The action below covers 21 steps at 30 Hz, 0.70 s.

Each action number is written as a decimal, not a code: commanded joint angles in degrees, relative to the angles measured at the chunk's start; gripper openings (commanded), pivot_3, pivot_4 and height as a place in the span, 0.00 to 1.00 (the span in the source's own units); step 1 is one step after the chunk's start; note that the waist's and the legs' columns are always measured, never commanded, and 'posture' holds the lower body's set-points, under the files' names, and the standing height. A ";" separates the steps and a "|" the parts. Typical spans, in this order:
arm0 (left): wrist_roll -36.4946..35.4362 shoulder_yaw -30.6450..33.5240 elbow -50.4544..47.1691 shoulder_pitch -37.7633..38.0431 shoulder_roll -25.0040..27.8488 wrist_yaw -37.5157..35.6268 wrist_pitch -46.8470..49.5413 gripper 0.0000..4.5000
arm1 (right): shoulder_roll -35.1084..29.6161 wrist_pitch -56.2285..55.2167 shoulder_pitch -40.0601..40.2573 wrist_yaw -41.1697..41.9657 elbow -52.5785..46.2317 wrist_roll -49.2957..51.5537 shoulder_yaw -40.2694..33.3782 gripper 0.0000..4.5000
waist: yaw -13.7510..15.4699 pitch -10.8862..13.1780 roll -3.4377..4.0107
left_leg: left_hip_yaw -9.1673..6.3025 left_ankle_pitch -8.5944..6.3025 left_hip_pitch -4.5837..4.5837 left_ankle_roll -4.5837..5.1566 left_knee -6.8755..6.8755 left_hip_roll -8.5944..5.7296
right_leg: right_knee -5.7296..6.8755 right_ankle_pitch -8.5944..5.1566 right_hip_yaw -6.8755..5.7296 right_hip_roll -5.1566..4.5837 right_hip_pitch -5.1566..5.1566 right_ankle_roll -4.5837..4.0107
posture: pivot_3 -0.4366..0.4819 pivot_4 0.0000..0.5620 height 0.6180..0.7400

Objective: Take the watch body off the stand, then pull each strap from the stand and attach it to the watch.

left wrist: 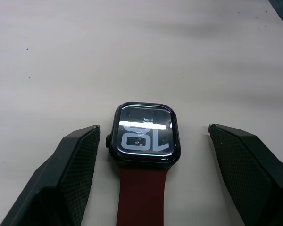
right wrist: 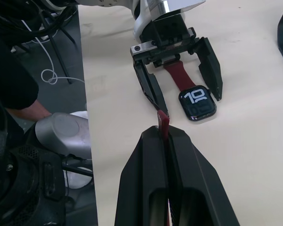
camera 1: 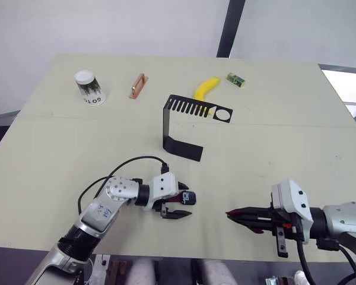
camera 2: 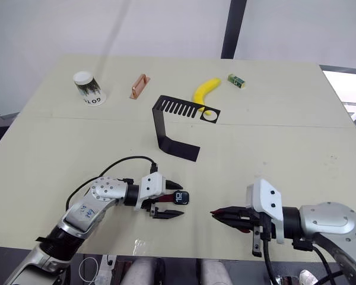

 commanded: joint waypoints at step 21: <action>-17.58 9.89 -1.78 -7.07 -3.38 -1.34 29.66 0.35 | -1.04 -8.38 -6.19 -0.66 0.68 -12.44 4.52 0.00 | -0.16 0.00 -0.01 | -0.01 0.00 0.00 0.01 0.16 0.02 | 0.22 0.00 0.00 0.04 -0.03 0.00 | 0.48 0.27 1.00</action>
